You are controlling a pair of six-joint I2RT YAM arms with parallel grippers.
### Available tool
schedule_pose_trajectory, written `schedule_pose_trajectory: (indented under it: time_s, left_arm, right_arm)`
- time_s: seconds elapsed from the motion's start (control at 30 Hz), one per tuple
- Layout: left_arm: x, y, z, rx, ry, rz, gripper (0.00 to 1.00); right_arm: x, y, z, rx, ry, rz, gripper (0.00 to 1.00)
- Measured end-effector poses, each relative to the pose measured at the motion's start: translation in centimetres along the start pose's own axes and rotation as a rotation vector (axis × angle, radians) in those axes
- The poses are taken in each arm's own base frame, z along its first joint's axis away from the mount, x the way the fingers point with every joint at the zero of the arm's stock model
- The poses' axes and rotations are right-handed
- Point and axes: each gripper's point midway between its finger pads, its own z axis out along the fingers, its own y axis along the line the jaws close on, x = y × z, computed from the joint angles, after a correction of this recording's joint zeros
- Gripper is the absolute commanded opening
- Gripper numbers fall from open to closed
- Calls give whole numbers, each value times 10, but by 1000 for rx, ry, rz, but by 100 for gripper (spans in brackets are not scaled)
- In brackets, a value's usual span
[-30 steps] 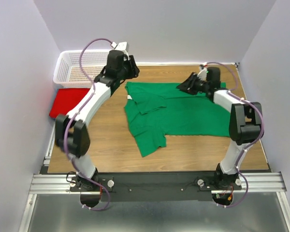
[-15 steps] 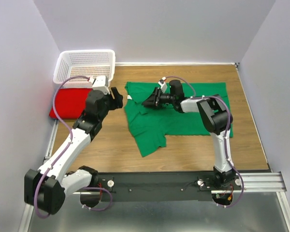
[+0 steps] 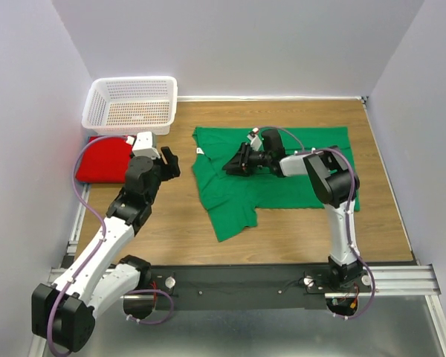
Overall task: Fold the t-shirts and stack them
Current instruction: Fold the tshirt
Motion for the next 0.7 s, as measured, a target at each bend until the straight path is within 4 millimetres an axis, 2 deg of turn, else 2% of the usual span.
schedule_pose_trajectory:
  time_s: [0.13,0.23,0.3,0.4,0.53,0.7]
  left_arm:
    - [3,3,5,-18,8,8,73]
    - [10,4,9,-25,29,16,73]
    - [12,5,10,-27,36,20,73]
    - [12,5,10,-28,35,21,73]
    - [15,5,13,-31,45,31,73]
    - [26,8,19,-41,79,45,73]
  right_arm:
    - [-12,15,-17,25,-35,-45,45]
    - [-36,22,-38,21,-96,-74,45]
    - [-47,16,-48,28,-124,-70,45]
    - [-58,-8,-62,59,-155,-29,45]
    - [-46,-40,-64,92,-131,27,44]
    - [-48,-43,-69,82,-135,14,44]
